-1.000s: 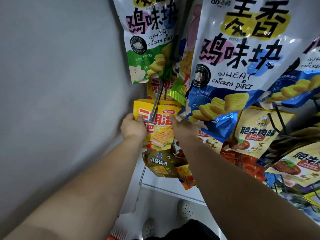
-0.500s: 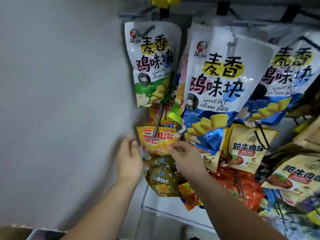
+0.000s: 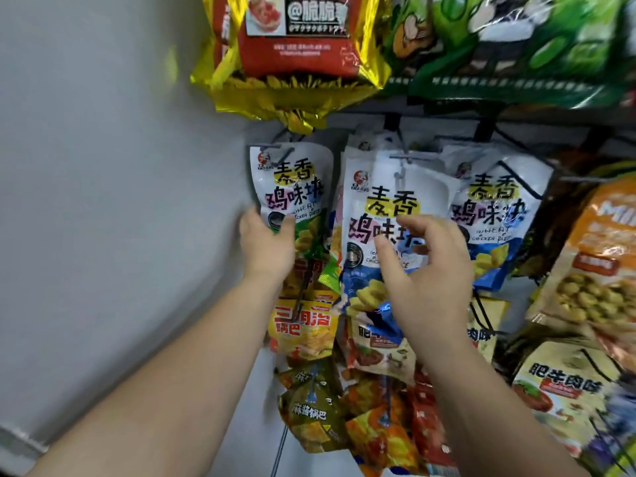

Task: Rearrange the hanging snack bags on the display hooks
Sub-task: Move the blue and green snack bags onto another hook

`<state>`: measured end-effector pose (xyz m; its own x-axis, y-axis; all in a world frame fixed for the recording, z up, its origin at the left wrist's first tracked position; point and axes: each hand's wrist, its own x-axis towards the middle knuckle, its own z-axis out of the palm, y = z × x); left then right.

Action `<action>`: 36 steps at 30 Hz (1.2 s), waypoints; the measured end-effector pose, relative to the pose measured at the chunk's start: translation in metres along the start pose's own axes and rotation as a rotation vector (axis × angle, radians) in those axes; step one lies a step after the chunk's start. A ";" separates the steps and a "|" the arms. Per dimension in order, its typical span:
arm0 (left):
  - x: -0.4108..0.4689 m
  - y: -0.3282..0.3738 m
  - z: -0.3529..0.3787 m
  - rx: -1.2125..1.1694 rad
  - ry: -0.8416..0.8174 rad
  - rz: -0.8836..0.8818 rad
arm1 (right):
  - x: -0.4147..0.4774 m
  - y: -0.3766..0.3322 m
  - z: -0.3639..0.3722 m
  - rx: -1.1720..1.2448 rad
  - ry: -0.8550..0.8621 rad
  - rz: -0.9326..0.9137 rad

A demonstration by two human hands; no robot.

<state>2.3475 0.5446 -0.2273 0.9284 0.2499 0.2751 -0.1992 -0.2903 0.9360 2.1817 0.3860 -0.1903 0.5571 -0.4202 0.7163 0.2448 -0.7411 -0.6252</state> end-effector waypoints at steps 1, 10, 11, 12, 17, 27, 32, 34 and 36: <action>0.006 0.001 0.004 -0.017 0.003 -0.027 | 0.004 0.001 -0.002 -0.010 0.033 0.012; 0.026 0.015 0.017 -0.265 0.052 -0.190 | 0.017 0.024 -0.003 0.256 0.044 0.450; 0.030 0.013 0.018 -0.276 0.052 -0.189 | 0.018 0.027 -0.002 0.283 0.046 0.475; 0.030 0.015 0.017 -0.278 0.042 -0.177 | 0.018 0.031 -0.002 0.288 0.047 0.484; 0.032 0.015 0.016 -0.289 -0.022 -0.111 | 0.026 0.040 0.001 0.149 0.010 0.421; 0.012 0.025 0.002 -0.219 0.008 0.083 | 0.041 0.030 0.006 0.129 -0.047 0.444; -0.004 0.033 -0.021 -0.185 0.055 0.064 | 0.032 0.013 -0.001 0.169 -0.056 0.466; -0.015 0.037 -0.031 -0.171 0.061 0.057 | 0.028 0.011 -0.004 0.173 -0.050 0.450; -0.026 0.039 -0.040 -0.170 0.068 0.048 | 0.024 0.010 -0.005 0.185 -0.031 0.429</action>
<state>2.3033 0.5634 -0.1891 0.8943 0.3031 0.3291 -0.2983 -0.1443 0.9435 2.1934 0.3658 -0.1772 0.6614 -0.6504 0.3736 0.1236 -0.3968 -0.9096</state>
